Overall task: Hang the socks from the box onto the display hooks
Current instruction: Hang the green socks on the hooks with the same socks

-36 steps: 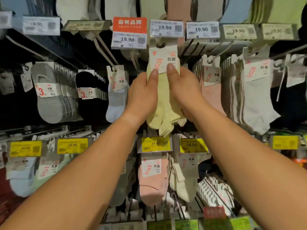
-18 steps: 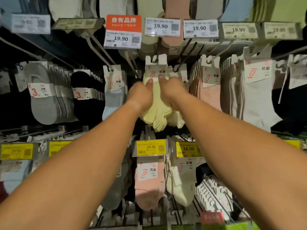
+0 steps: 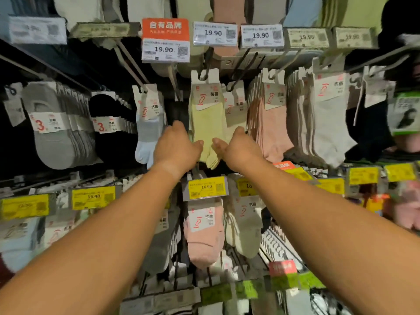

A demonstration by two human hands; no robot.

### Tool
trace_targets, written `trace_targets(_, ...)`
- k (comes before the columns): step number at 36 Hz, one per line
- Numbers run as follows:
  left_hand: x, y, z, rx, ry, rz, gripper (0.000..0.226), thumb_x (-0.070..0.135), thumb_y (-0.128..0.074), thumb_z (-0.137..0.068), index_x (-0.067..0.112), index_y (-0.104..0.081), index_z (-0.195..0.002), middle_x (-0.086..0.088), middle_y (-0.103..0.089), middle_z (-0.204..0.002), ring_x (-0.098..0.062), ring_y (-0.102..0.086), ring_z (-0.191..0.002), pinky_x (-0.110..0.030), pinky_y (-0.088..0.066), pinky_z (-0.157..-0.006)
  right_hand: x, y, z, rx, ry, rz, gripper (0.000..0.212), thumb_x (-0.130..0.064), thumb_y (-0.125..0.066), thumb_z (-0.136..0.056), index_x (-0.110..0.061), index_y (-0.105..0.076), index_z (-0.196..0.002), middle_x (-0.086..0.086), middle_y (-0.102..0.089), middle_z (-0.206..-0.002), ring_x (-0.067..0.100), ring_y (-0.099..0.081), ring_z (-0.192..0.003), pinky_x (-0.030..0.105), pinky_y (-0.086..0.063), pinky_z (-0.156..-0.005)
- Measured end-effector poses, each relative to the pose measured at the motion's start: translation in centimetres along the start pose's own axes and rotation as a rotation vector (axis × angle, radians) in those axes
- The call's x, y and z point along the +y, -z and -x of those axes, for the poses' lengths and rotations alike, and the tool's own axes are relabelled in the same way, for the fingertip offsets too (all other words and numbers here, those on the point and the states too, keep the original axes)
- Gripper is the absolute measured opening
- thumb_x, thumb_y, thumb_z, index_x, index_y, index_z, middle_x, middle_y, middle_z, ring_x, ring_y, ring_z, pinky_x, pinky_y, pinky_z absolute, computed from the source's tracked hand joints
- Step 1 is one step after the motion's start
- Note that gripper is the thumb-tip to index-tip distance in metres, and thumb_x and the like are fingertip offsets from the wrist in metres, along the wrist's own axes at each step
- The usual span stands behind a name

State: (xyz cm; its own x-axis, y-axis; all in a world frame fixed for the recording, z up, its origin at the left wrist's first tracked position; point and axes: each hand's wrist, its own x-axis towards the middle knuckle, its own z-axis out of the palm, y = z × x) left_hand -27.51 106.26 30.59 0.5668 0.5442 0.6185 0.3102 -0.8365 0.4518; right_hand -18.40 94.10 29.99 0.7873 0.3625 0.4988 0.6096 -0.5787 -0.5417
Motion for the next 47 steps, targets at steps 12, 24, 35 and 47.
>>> trace_targets(12,14.0,-7.0,15.0,-0.417,-0.47,0.219,0.023,0.036,-0.062,-0.092,0.015,-0.063,-0.102,-0.011,-0.069,-0.105,-0.035,-0.063,-0.102,-0.039,-0.05,-0.078,13.3,10.4,18.8,0.097,-0.309,0.289,0.038,-0.049,-0.049,-0.097,-0.012,-0.052,-0.107,0.017,-0.062,-0.115,0.038,-0.059,-0.107,0.04,-0.043,-0.075)
trace_targets(24,37.7,-16.4,40.8,-0.947,-0.842,0.334,0.026,0.042,-0.056,-0.095,0.017,-0.059,-0.098,-0.012,-0.068,-0.11,-0.034,-0.062,-0.107,-0.035,-0.046,-0.079,34.0,28.7,44.1,0.192,-0.957,0.483,0.05,-0.052,-0.046,-0.098,-0.007,-0.051,-0.122,0.018,-0.062,-0.122,0.037,-0.06,-0.112,0.039,-0.047,-0.084)
trace_targets(35,54.4,-21.7,56.2,-1.147,-0.995,0.367,0.042,0.047,-0.053,-0.099,0.016,-0.056,-0.128,-0.006,-0.066,-0.121,-0.029,-0.062,-0.112,-0.034,-0.049,-0.083,47.0,41.6,54.5,0.203,-1.173,0.569,0.047,-0.048,-0.047,-0.099,-0.007,-0.051,-0.123,0.013,-0.065,-0.119,0.032,-0.061,-0.111,0.034,-0.046,-0.08)
trace_targets(47,65.6,-34.2,62.1,-1.334,-0.892,0.37,0.039,0.046,-0.056,-0.097,0.02,-0.059,-0.126,-0.002,-0.064,-0.126,-0.024,-0.061,-0.114,-0.033,-0.048,-0.091,62.8,45.4,55.3,0.134,-1.288,0.47,0.046,-0.048,-0.044,-0.1,-0.007,-0.053,-0.12,0.013,-0.066,-0.117,0.03,-0.062,-0.108,0.032,-0.044,-0.076)
